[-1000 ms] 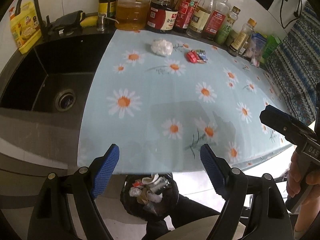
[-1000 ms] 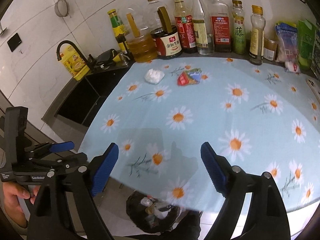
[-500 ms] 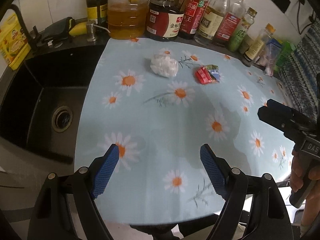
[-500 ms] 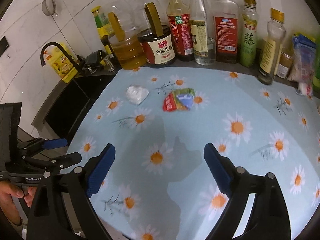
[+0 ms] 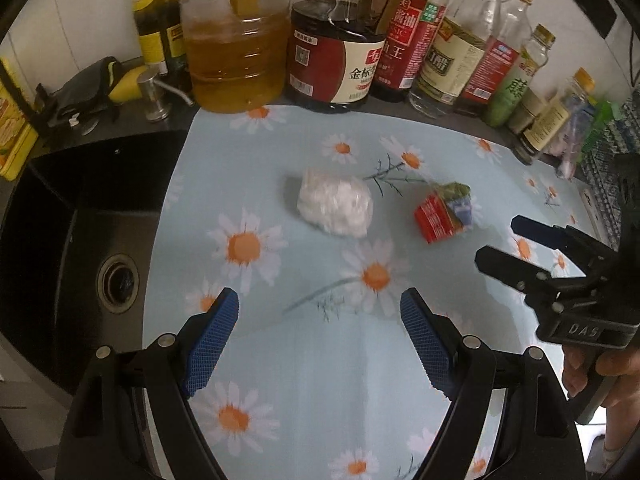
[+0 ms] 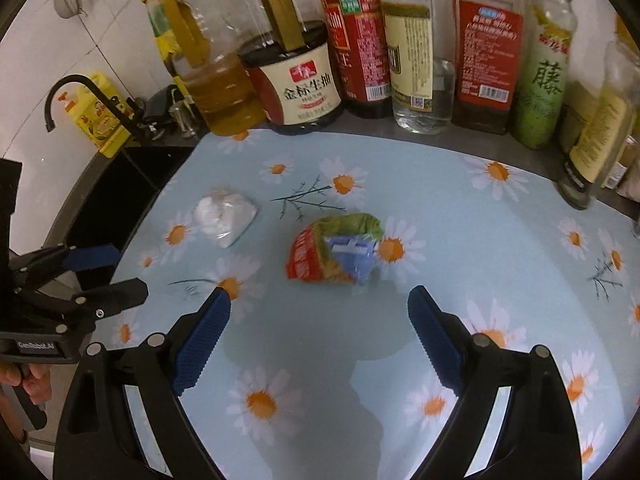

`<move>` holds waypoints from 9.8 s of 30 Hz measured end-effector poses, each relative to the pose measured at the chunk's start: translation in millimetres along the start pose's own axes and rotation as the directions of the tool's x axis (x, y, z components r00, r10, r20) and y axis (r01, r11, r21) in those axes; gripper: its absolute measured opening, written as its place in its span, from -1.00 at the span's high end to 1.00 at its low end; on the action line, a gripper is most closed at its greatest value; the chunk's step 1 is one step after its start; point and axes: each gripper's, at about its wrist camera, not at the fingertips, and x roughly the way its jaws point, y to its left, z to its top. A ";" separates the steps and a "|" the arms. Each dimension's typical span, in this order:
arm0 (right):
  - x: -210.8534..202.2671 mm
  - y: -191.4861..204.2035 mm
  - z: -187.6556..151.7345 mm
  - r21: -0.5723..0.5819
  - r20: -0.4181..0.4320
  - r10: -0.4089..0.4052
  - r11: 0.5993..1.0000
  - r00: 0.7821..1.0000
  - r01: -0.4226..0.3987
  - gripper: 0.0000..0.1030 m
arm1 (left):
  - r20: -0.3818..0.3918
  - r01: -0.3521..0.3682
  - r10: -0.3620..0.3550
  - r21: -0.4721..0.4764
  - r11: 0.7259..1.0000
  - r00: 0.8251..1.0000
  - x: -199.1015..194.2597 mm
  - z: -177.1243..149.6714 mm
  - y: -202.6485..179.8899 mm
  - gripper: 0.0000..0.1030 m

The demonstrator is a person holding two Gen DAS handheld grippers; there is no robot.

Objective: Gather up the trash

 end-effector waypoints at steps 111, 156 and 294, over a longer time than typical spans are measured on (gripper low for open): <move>-67.0 47.0 -41.0 -0.097 0.102 0.043 0.995 0.994 -0.033 0.66 | 0.029 0.023 -0.025 0.076 0.997 0.999 -20.2 -43.5 -11.7 -0.01; -99.5 182.1 -229.0 -0.148 -0.008 0.089 0.985 0.996 -0.090 0.65 | -0.057 0.081 -0.081 -0.002 0.997 0.995 -71.4 -272.7 33.9 -0.01; -334.0 76.5 -314.2 0.015 0.296 0.009 1.000 0.955 -0.015 -0.90 | 0.253 0.002 -0.029 0.109 0.994 0.967 -257.4 -312.7 -124.1 -0.81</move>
